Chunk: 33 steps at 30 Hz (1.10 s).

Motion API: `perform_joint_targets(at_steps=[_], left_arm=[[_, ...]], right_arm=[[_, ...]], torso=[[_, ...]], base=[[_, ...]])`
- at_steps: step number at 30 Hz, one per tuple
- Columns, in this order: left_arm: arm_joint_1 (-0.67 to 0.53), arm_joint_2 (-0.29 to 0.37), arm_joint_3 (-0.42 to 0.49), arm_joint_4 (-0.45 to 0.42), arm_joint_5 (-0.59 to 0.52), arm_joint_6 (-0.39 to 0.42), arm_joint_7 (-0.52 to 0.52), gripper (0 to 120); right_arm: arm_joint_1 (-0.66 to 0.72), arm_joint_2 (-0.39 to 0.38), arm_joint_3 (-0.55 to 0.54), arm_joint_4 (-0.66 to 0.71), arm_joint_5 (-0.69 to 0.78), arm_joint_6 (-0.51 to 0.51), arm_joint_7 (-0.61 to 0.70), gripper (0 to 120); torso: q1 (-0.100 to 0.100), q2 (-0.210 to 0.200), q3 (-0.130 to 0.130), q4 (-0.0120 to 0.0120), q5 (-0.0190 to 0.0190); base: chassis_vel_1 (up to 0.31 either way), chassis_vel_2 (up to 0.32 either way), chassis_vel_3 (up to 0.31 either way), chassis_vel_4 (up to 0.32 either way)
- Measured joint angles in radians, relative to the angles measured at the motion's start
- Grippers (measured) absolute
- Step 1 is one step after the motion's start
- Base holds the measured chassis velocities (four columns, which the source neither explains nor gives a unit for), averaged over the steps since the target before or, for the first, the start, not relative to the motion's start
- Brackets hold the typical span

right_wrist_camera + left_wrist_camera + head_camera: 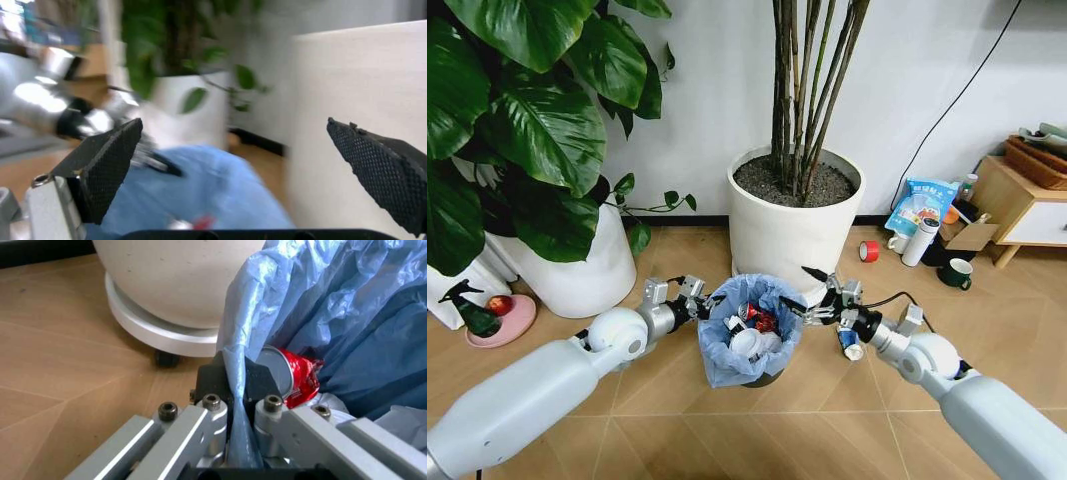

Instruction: Pick up the trash bin and place the garbage on the floor into it.

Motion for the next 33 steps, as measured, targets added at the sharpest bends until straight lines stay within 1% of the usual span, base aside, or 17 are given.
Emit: perform_joint_targets(at_steps=[1, 4, 5, 7, 8, 11, 13, 15, 16, 17, 18, 22, 25, 26, 30, 31, 33], left_arm=[[0.000, 0.000, 0.000, 0.000, 0.000, 0.000, 0.000, 0], [0.008, 0.005, -0.014, 0.002, 0.002, 0.000, -0.001, 0], [0.008, 0.005, -0.014, 0.002, 0.002, 0.000, -0.001, 0], [0.014, 0.004, -0.025, -0.002, 0.005, 0.000, -0.001, 0], [0.014, 0.004, -0.025, -0.002, 0.005, 0.000, -0.001, 0], [0.017, 0.003, -0.035, -0.006, 0.007, 0.000, -0.001, 0], [0.021, 0.007, -0.043, -0.014, 0.008, 0.000, 0.000, 0], [0.026, 0.018, -0.051, -0.023, 0.008, 0.000, 0.000, 0], [0.028, 0.025, -0.052, -0.027, 0.008, 0.000, 0.000, 0], [0.028, 0.025, -0.052, -0.027, 0.008, 0.000, 0.000, 0], [0.030, 0.031, -0.053, -0.032, 0.007, 0.000, 0.001, 0], [0.029, 0.037, -0.054, -0.037, 0.004, 0.000, 0.002, 0], [0.026, 0.037, -0.048, -0.037, 0.003, 0.000, 0.002, 0], [0.026, 0.037, -0.048, -0.037, 0.003, 0.000, 0.002, 0], [0.023, 0.037, -0.043, -0.038, 0.000, 0.000, 0.002, 0], [0.023, 0.037, -0.043, -0.038, 0.000, 0.000, 0.002, 0], [0.020, 0.037, -0.040, -0.039, -0.003, 0.000, 0.001, 0]], right_arm=[[0.000, 0.000, 0.000, 0.000, 0.000, 0.000, 0.000, 100], [-0.081, -0.005, 0.131, -0.024, -0.051, -0.051, 0.193, 100], [-0.081, -0.005, 0.131, -0.024, -0.051, -0.051, 0.193, 100], [-0.131, -0.006, 0.190, -0.070, -0.113, -0.094, 0.290, 100], [-0.131, -0.006, 0.190, -0.070, -0.113, -0.094, 0.290, 100], [-0.155, -0.001, 0.201, -0.121, -0.155, -0.131, 0.357, 100], [-0.157, 0.027, 0.193, -0.167, -0.160, -0.165, 0.411, 100], [-0.138, 0.071, 0.169, -0.227, -0.160, -0.196, 0.464, 100], [-0.121, 0.098, 0.154, -0.260, -0.160, -0.205, 0.488, 100], [-0.121, 0.098, 0.154, -0.260, -0.160, -0.205, 0.488, 100], [-0.104, 0.123, 0.141, -0.295, -0.159, -0.210, 0.504, 100], [-0.060, 0.169, 0.118, -0.385, -0.165, -0.216, 0.533, 100], [-0.020, 0.214, 0.109, -0.480, -0.180, -0.217, 0.555, 100], [-0.020, 0.214, 0.109, -0.480, -0.180, -0.217, 0.555, 100], [0.025, 0.301, 0.106, -0.587, -0.192, -0.213, 0.566, 100], [0.025, 0.301, 0.106, -0.587, -0.192, -0.213, 0.566, 100], [0.040, 0.347, 0.107, -0.625, -0.205, -0.204, 0.561, 100]], torso=[[0.000, 0.000, 0.000, 0.0000, 0.0000], [0.000, 0.000, 0.000, -0.0001, 0.0000], [0.000, 0.000, 0.000, -0.0001, 0.0000], [0.000, 0.000, 0.000, -0.0005, 0.0001], [0.000, 0.000, 0.000, -0.0005, 0.0001], [0.000, 0.000, 0.000, -0.0007, -0.0002], [0.000, 0.000, 0.000, -0.0006, 0.0001], [0.000, 0.000, 0.000, -0.0003, -0.0004], [0.000, 0.000, 0.000, -0.0002, 0.0001], [0.000, 0.000, 0.000, -0.0002, 0.0001], [0.000, 0.000, 0.000, 0.0001, 0.0010], [0.000, 0.000, 0.000, 0.0003, -0.0004], [0.000, 0.000, 0.000, -0.0001, 0.0001], [0.000, 0.000, 0.000, -0.0001, 0.0001], [0.000, 0.000, 0.000, -0.0005, -0.0002], [0.000, 0.000, 0.000, -0.0005, -0.0002], [0.000, 0.000, 0.000, -0.0001, 0.0001]], base=[[0.000, 0.000, 0.000, 0.000], [0.000, 0.000, 0.000, 0.000], [0.000, 0.000, 0.000, 0.000], [0.000, 0.000, 0.000, 0.000], [0.000, 0.000, 0.000, 0.000], [0.000, 0.000, 0.000, 0.000], [0.000, 0.000, 0.000, 0.000], [0.000, 0.000, 0.000, 0.000], [0.000, 0.000, 0.000, 0.000], [0.000, 0.000, 0.000, 0.000], [0.000, 0.000, 0.000, 0.000], [0.000, 0.000, 0.000, 0.000], [0.000, 0.000, 0.000, 0.000], [0.000, 0.000, 0.000, 0.000], [0.000, 0.000, 0.000, 0.000], [0.000, 0.000, 0.000, 0.000], [0.000, 0.000, 0.000, 0.000]])
